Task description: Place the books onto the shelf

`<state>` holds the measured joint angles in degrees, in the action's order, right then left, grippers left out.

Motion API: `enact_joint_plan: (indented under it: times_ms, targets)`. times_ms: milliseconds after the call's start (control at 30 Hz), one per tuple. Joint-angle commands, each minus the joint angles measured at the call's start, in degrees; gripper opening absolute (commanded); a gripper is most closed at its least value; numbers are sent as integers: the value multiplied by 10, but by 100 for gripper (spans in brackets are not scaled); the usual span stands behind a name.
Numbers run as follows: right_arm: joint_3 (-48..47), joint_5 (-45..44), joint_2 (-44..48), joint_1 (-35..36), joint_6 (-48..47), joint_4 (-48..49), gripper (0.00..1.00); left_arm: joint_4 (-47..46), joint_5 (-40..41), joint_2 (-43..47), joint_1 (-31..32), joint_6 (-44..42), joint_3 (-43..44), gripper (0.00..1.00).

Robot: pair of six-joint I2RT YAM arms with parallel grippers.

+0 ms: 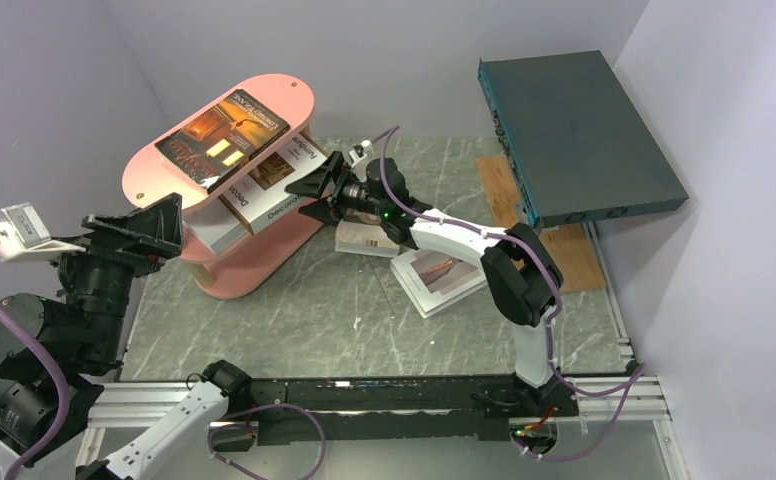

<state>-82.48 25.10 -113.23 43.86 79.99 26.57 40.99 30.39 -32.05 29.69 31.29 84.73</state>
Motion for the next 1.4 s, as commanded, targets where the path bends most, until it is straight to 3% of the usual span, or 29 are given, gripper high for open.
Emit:
enact_joint_plan:
  times_ms: [0,167,333,500,1200,1267,1367]
  targets:
    - [0,16,14,-4,19,66,85,-18,-7,-5,-1,7,2,86]
    - [-14,21,1,-4,23,78,67,-20,-2,-5,-1,4,-4,86]
    - [-16,19,-5,-1,35,98,40,-13,0,-8,-1,5,0,86]
    - [-28,25,-23,3,49,106,28,-14,5,-2,-1,3,-8,86]
    - [-96,-14,-71,29,89,84,25,-8,-3,-19,-1,5,1,86]
    - [-105,-10,-79,29,91,84,34,-7,-5,-20,-1,6,3,85]
    - [-92,-8,-75,29,93,93,63,-6,-4,-18,-1,4,5,85]
